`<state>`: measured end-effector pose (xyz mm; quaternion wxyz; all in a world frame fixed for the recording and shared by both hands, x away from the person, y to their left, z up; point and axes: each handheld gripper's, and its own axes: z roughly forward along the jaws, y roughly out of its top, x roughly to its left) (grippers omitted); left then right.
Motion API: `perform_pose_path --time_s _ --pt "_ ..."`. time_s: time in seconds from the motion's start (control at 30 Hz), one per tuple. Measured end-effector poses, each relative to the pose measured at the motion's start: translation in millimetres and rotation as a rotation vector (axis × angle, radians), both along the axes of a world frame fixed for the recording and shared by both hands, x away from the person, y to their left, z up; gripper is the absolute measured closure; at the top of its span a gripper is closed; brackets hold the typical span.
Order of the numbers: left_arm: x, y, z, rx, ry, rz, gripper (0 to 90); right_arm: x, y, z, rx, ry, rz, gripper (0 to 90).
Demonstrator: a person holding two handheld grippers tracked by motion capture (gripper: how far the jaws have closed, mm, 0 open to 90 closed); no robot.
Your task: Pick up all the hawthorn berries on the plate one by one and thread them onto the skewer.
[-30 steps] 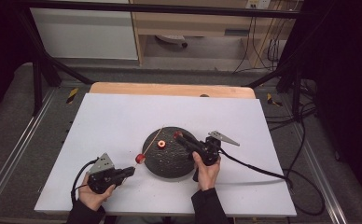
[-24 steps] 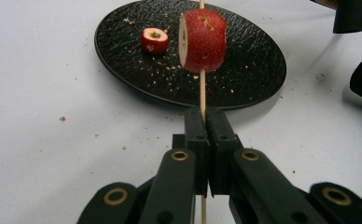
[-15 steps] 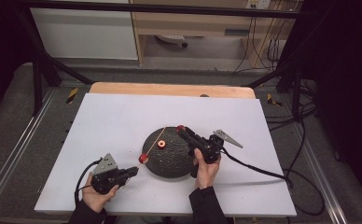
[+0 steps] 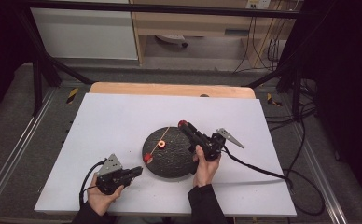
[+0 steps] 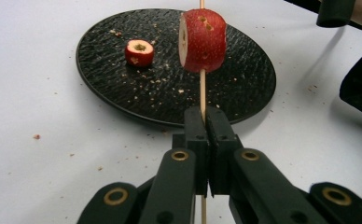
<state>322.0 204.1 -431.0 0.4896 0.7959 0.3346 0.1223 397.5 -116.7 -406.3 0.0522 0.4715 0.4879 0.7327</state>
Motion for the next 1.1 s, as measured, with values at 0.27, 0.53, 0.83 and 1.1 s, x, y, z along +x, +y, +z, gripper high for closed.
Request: perform_pose_path --time_s 0.27,0.53,0.83,1.1 --pt "-0.5 -5.8 -0.8 -0.011 0.002 0.005 88.4 2.8 -0.5 1.7 0.03 -0.014 -0.02 63.0" --pt "-1.3 -13.9 -2.0 -0.008 0.003 0.01 88.5 5.8 -0.8 2.4 0.055 -0.024 -0.039 63.0" --pt "0.3 -23.3 -1.4 -0.008 0.003 0.007 88.5 8.1 -1.9 4.2 0.065 -0.028 -0.049 63.0" --pt "-0.7 -31.1 -1.4 -0.001 0.001 -0.002 88.5 9.8 -1.3 2.9 0.062 -0.031 -0.058 63.0"
